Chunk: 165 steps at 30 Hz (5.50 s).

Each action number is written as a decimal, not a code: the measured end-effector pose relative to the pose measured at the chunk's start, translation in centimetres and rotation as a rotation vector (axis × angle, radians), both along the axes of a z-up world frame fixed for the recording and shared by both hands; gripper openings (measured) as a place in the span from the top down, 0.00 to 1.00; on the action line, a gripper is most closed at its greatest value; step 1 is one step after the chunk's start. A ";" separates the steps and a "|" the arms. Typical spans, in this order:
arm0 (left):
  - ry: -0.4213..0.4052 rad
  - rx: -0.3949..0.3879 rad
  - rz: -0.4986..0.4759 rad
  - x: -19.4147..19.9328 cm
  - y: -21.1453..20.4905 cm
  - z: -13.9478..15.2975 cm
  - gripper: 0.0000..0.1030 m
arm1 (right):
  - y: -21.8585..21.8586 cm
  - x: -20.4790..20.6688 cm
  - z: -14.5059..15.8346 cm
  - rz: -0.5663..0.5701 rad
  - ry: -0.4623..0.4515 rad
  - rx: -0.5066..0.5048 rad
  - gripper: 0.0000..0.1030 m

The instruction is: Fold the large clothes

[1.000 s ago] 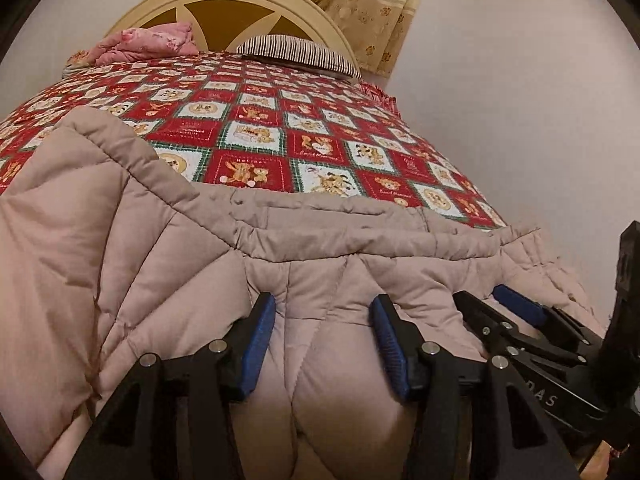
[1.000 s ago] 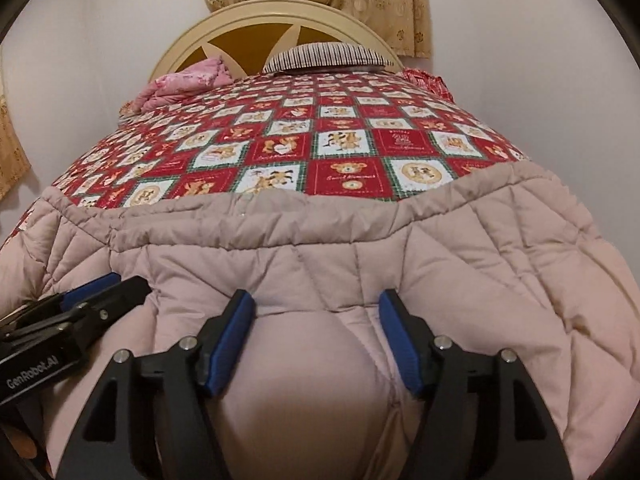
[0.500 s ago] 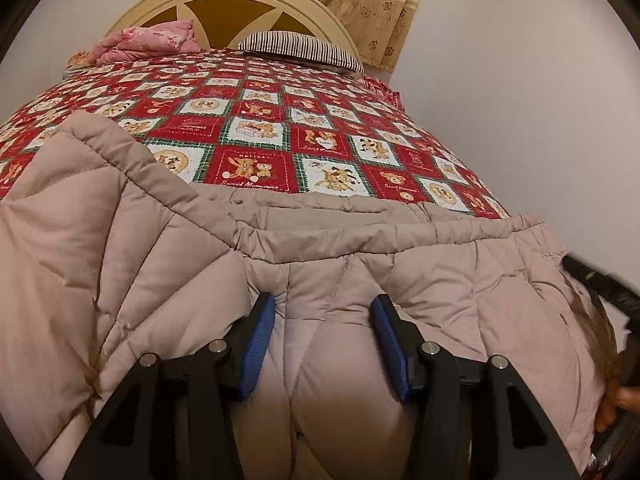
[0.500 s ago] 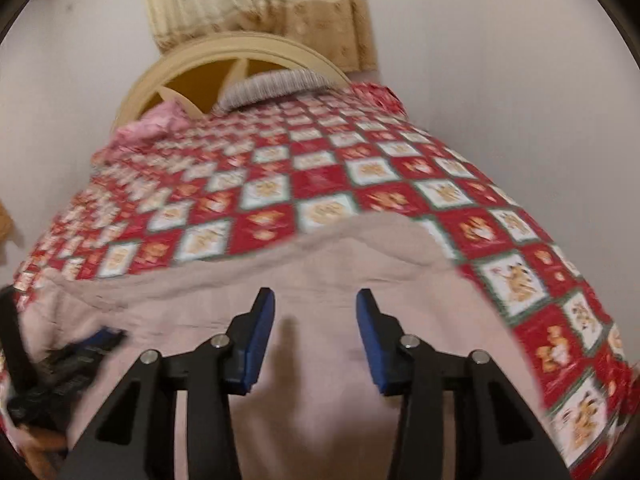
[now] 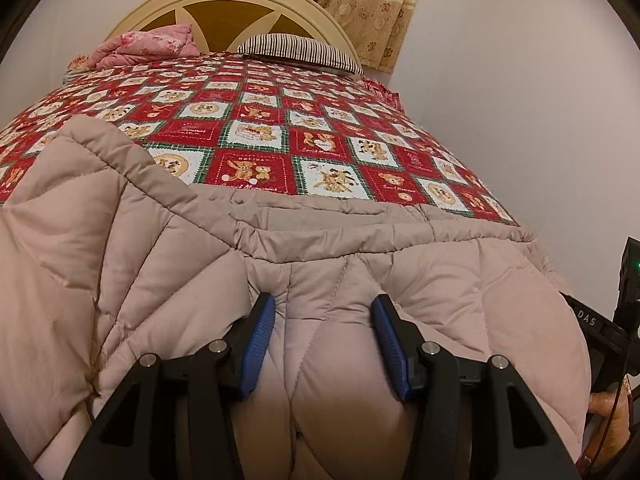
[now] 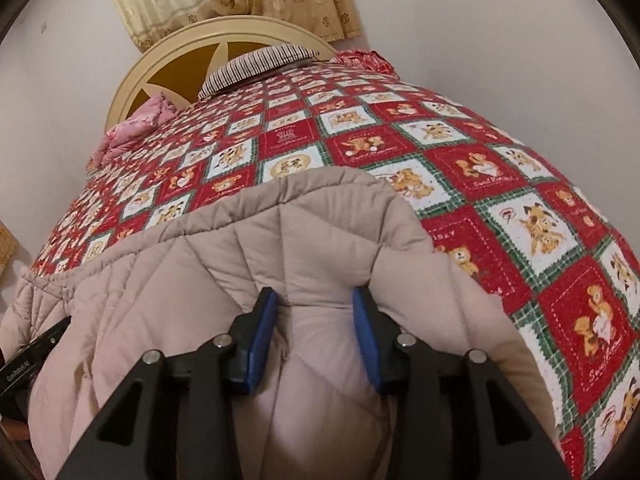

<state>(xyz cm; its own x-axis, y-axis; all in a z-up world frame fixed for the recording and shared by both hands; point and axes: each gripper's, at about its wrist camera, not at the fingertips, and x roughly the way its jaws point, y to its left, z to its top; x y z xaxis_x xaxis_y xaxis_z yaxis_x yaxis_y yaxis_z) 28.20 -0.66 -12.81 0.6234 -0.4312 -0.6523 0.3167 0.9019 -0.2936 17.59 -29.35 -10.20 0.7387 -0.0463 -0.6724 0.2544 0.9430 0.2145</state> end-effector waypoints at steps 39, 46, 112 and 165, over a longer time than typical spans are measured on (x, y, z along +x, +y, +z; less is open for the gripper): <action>0.067 -0.497 0.406 -18.0 17.7 -1.9 0.09 | 18.5 -0.7 -0.5 0.298 -0.018 -0.109 0.78; 0.041 -0.457 0.416 -15.2 15.5 -1.7 0.07 | 18.5 -0.7 -0.5 0.299 -0.018 -0.106 0.78; -0.430 0.215 -0.738 -22.4 -5.3 6.9 0.68 | 2.1 -6.9 5.7 0.298 -0.113 0.509 0.36; -0.252 0.136 -0.967 -23.1 -8.7 3.5 0.37 | 10.2 -1.9 2.4 0.609 0.111 0.057 0.62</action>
<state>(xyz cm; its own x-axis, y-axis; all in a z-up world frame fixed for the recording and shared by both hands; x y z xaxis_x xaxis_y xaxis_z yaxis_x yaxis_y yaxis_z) 5.12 -9.31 -9.32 0.1720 -0.7567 -0.6308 0.9687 0.2461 -0.0311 15.71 -19.14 -7.77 0.5465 0.4002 -0.7357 -0.3024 0.9135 0.2723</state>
